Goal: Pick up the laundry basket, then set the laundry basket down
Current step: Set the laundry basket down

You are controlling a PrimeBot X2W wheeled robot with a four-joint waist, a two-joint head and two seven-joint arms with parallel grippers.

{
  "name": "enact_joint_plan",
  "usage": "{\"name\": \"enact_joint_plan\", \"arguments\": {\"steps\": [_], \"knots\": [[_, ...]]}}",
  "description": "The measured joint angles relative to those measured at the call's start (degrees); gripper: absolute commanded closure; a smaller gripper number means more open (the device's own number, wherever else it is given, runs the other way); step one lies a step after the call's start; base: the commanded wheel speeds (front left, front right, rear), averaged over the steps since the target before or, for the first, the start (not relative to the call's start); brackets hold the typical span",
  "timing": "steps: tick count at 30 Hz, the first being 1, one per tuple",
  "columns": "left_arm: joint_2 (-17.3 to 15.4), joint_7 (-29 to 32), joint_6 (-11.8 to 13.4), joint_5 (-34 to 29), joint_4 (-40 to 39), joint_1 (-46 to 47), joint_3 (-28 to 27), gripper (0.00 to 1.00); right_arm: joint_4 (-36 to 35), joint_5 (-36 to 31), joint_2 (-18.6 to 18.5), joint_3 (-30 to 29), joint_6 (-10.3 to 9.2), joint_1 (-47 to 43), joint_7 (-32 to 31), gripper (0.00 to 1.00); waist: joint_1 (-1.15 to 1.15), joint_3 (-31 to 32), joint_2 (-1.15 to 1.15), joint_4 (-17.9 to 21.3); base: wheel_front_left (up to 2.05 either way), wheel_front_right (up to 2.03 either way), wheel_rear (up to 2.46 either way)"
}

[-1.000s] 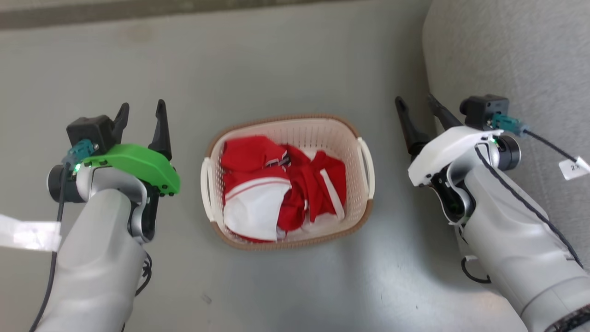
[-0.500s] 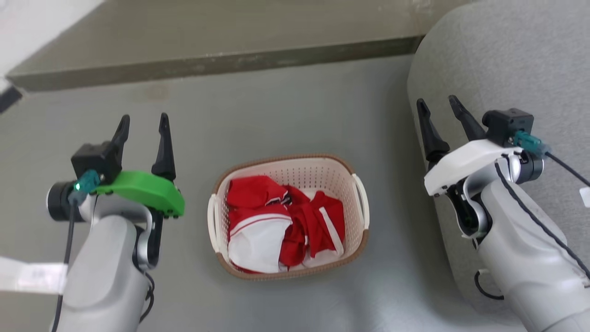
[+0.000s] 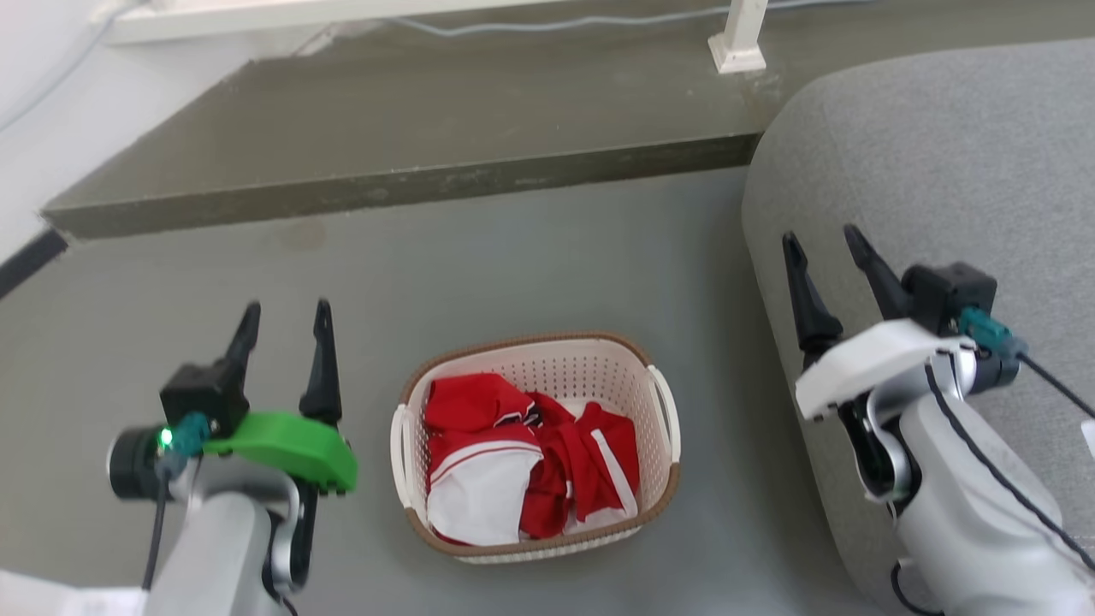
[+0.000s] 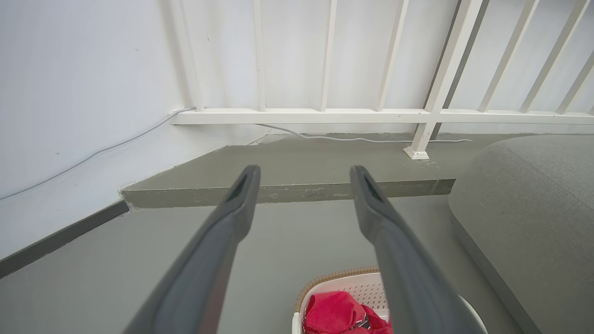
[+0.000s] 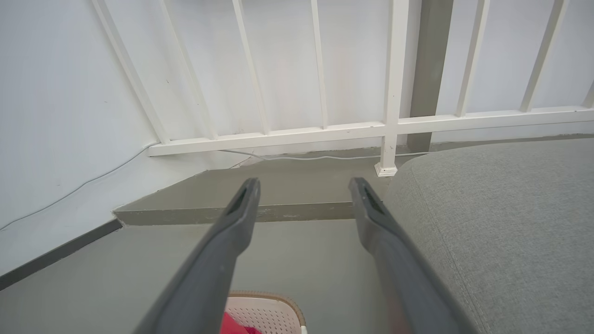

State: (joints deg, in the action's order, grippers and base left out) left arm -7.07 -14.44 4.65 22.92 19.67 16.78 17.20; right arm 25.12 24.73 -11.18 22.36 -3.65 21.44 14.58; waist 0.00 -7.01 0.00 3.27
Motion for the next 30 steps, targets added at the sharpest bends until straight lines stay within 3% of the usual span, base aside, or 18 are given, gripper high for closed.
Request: {"name": "enact_joint_plan", "arguments": {"steps": [11, 30], "knots": [[0.1, 0.0, 0.4, 0.0, -3.0, -8.7, 0.1, 0.0, -5.4, -1.7, 0.0, -1.5, -1.04, -7.9, 0.0, 0.0, 0.0, 3.8, 0.0, 0.1, 0.0, 0.0, 0.0], [0.2, 0.0, 1.0, -0.5, -6.8, -14.0, -0.3, 0.0, -10.6, -3.6, 0.3, -3.5, -2.09, -16.4, 0.0, 0.0, 0.0, 4.7, 0.0, -0.2, 0.0, 0.0, 0.0]]}}
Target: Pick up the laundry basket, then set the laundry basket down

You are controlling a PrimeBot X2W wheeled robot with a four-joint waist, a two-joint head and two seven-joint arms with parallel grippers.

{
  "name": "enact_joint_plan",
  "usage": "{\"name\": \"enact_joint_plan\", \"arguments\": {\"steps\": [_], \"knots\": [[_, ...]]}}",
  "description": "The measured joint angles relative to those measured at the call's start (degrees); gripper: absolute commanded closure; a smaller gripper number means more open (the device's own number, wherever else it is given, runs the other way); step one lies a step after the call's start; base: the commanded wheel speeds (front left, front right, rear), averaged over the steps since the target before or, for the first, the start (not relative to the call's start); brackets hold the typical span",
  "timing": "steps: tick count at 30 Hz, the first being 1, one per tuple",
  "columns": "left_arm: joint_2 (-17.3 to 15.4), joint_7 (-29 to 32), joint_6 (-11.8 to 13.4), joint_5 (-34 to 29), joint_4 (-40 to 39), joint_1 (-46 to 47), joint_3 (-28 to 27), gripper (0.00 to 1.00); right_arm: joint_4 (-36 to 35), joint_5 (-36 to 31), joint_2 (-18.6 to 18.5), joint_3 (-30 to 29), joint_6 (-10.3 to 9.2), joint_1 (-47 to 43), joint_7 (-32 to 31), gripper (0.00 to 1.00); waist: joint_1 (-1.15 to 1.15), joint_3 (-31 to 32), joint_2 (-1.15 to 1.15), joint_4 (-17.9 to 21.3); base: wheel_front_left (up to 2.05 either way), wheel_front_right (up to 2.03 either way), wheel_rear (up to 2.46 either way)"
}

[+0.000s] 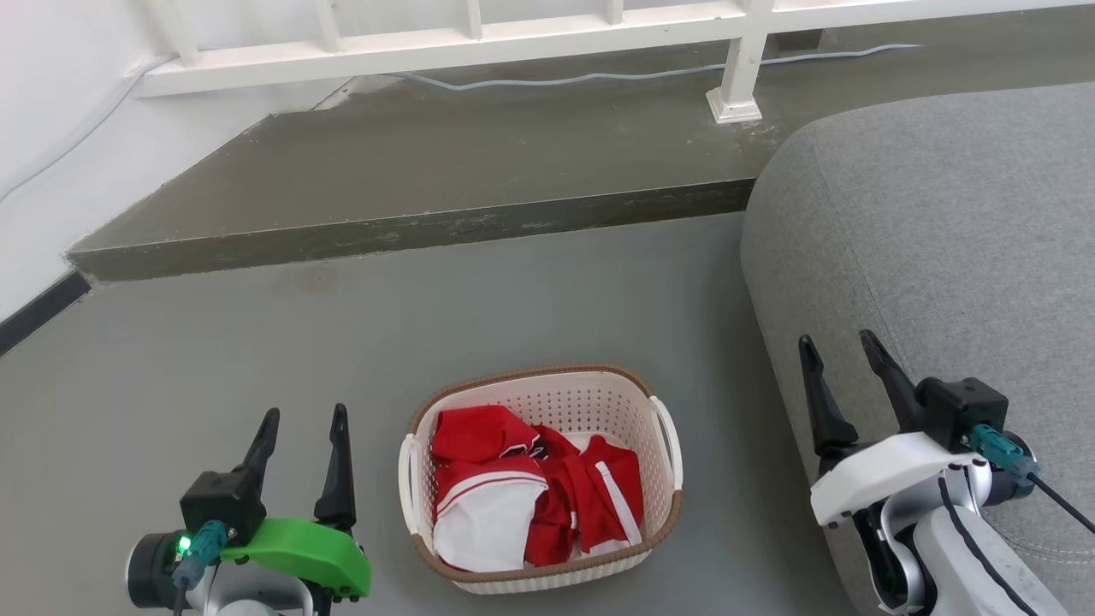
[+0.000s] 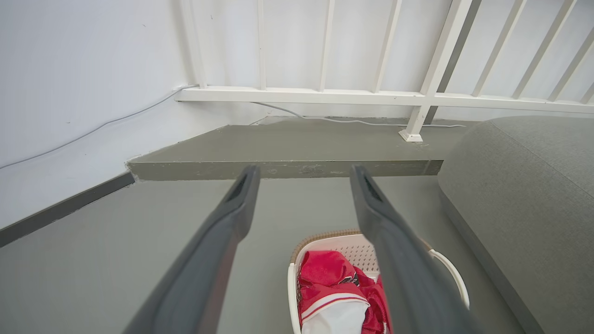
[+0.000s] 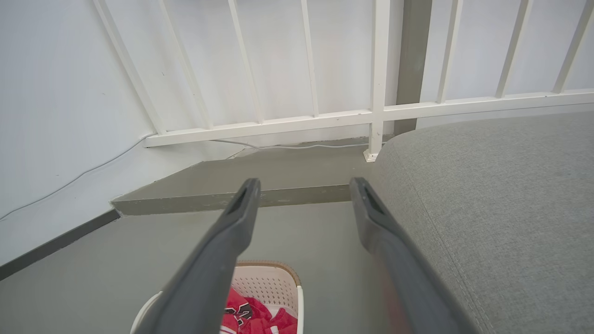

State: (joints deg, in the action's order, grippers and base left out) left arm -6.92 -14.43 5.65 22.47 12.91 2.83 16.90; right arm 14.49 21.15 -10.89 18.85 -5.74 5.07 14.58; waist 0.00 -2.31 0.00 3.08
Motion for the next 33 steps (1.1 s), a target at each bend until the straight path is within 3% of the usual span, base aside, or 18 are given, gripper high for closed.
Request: {"name": "enact_joint_plan", "arguments": {"steps": [27, 28, 33], "knots": [[0.0, 0.8, 0.5, -1.1, -2.6, -1.9, -0.1, 0.0, -1.7, -1.4, -0.4, -1.1, -0.49, -3.3, 0.0, 0.0, 0.0, -0.1, 0.0, -0.1, 0.0, 0.0, 0.0], [0.0, 0.8, 0.5, -1.2, -2.6, -1.9, -0.1, 1.0, -1.8, -1.5, -0.5, -1.1, -0.49, -3.3, 0.0, 1.0, 0.0, -0.1, 0.0, -0.1, 0.0, 0.0, 0.0], [0.8, 0.8, 0.4, -1.0, -0.4, -2.5, 0.2, 1.0, 0.3, -1.3, 0.7, -0.7, -0.33, -4.8, 0.0, 1.0, 0.0, -0.2, 0.0, -0.1, 0.0, 0.0, 0.0]]}}
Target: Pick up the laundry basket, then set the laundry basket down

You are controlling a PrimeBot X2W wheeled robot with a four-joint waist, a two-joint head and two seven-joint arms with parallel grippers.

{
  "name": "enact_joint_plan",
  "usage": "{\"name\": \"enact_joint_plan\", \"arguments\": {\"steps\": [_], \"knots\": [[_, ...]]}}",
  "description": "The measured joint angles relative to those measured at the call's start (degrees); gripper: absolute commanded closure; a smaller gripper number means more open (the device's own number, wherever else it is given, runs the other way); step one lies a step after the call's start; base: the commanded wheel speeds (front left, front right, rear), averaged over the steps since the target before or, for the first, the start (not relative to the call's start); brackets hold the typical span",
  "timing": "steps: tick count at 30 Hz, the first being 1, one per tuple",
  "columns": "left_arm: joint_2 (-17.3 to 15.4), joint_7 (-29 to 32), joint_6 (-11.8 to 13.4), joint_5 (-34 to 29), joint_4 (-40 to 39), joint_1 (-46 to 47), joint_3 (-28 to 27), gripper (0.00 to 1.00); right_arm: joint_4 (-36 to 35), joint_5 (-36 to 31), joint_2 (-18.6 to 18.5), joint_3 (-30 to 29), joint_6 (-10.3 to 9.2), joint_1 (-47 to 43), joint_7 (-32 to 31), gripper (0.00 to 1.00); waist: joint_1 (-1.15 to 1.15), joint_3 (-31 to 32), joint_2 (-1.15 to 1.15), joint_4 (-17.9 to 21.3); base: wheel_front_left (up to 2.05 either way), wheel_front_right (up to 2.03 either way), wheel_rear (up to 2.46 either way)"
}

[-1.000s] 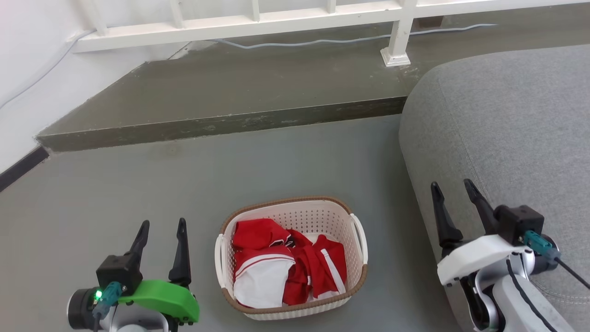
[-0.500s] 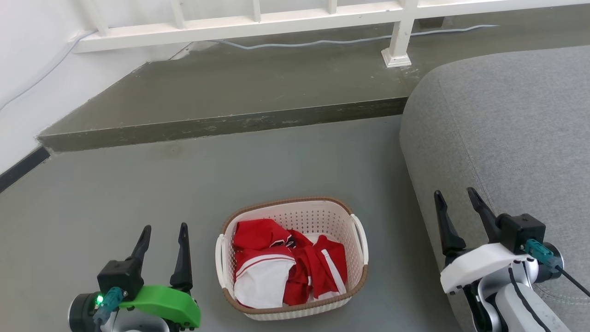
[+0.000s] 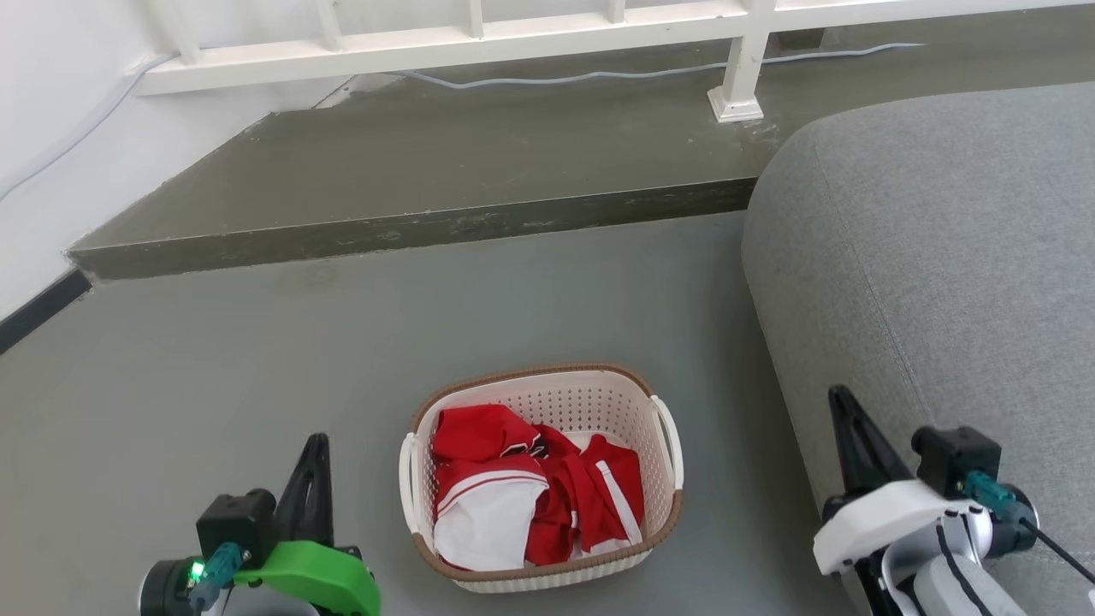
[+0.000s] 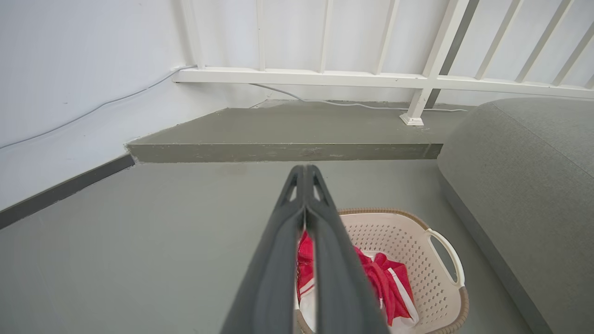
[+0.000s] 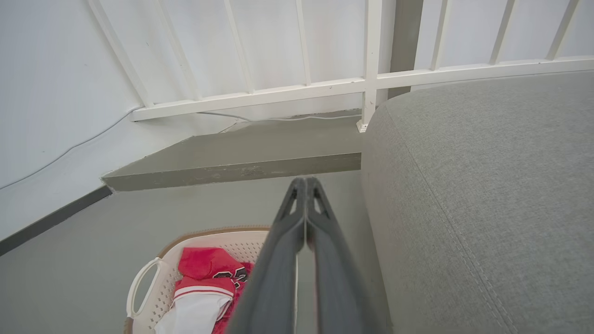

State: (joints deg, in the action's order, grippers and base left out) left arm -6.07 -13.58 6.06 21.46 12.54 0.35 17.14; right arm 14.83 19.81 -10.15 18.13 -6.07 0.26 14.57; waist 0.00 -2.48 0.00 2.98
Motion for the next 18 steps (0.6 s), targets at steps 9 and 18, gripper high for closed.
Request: {"name": "enact_joint_plan", "arguments": {"steps": [9, 18], "knots": [[0.1, 0.6, -0.7, 4.9, -0.1, -0.6, -0.7, 1.0, -0.3, 5.0, 0.7, -1.1, 1.01, -0.7, -0.6, 1.0, 0.0, 0.2, 0.0, -0.3, 0.0, 0.0, 0.0], [0.4, 2.3, -2.0, 12.3, -0.2, -0.6, -2.3, 1.0, -0.6, 12.5, 1.2, -2.9, 2.02, -0.7, -2.2, 1.0, 0.0, 0.4, 0.0, -0.5, 0.0, 0.0, 0.0]]}}
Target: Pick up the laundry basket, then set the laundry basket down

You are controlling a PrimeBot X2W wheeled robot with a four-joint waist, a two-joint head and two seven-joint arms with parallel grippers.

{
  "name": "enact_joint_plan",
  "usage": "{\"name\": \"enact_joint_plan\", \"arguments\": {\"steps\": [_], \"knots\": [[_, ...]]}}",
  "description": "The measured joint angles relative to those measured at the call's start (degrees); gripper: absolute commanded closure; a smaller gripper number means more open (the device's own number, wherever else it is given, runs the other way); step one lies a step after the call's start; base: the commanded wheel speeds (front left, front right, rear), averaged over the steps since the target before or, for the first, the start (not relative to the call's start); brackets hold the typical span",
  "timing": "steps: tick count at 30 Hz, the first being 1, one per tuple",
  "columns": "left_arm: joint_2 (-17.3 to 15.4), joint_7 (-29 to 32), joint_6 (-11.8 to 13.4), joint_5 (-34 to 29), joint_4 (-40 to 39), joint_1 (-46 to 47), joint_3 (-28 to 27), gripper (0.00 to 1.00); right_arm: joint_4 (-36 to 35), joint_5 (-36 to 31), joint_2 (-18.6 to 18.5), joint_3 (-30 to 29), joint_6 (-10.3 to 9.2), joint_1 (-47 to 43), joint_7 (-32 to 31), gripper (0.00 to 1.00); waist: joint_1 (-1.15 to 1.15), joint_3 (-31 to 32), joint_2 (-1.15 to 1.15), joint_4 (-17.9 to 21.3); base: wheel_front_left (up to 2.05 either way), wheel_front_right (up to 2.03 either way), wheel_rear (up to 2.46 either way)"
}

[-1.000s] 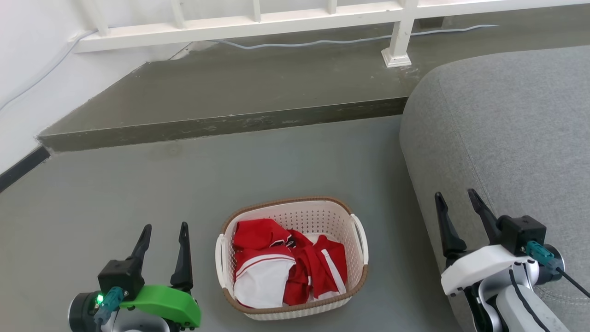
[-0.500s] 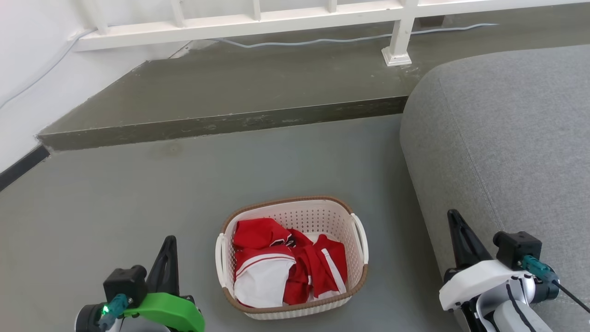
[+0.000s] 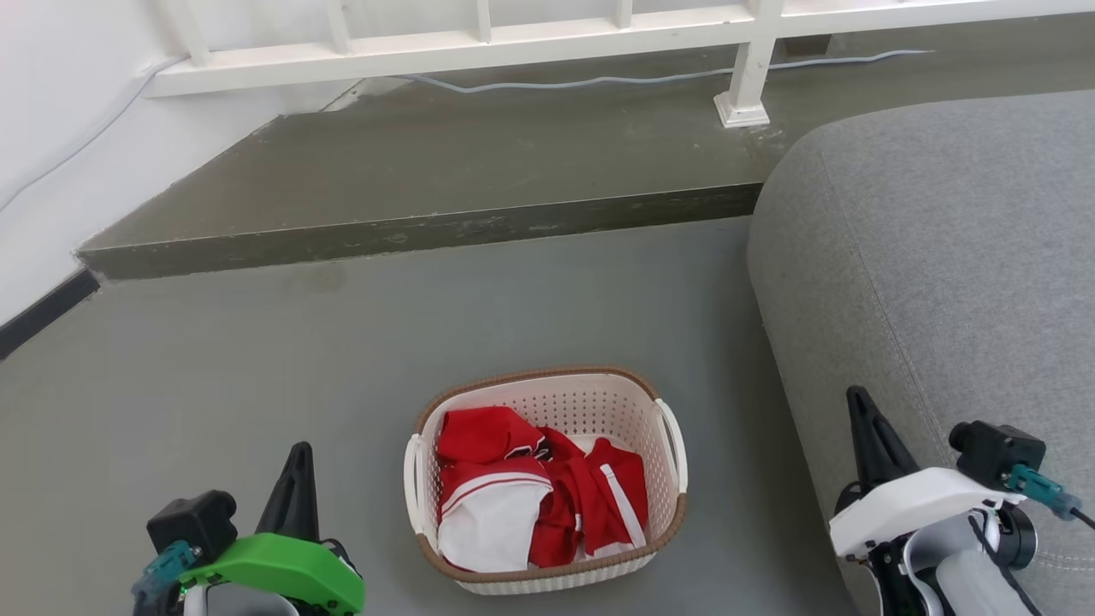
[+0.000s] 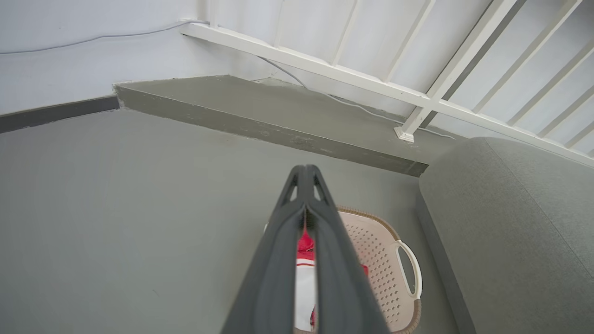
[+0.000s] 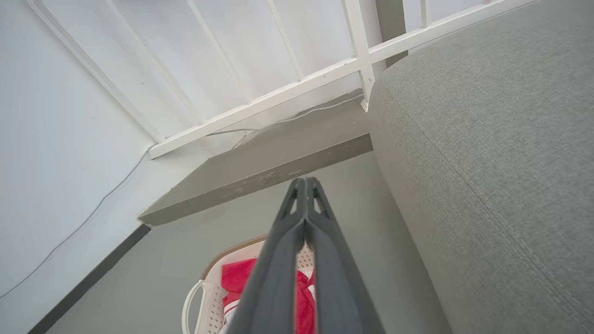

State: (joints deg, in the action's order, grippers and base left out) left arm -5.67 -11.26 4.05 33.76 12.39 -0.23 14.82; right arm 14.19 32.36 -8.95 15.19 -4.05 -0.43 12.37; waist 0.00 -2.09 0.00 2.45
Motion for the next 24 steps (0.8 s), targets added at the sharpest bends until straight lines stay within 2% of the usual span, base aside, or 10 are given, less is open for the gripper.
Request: {"name": "enact_joint_plan", "arguments": {"steps": [24], "knots": [[0.7, 4.7, -3.1, 17.3, 0.2, 0.0, -5.1, 1.0, -0.2, 18.0, 1.4, -6.0, 2.78, 0.2, -5.0, 1.0, 0.0, 0.5, 0.0, -0.7, 0.0, 0.0, 0.0]]}}
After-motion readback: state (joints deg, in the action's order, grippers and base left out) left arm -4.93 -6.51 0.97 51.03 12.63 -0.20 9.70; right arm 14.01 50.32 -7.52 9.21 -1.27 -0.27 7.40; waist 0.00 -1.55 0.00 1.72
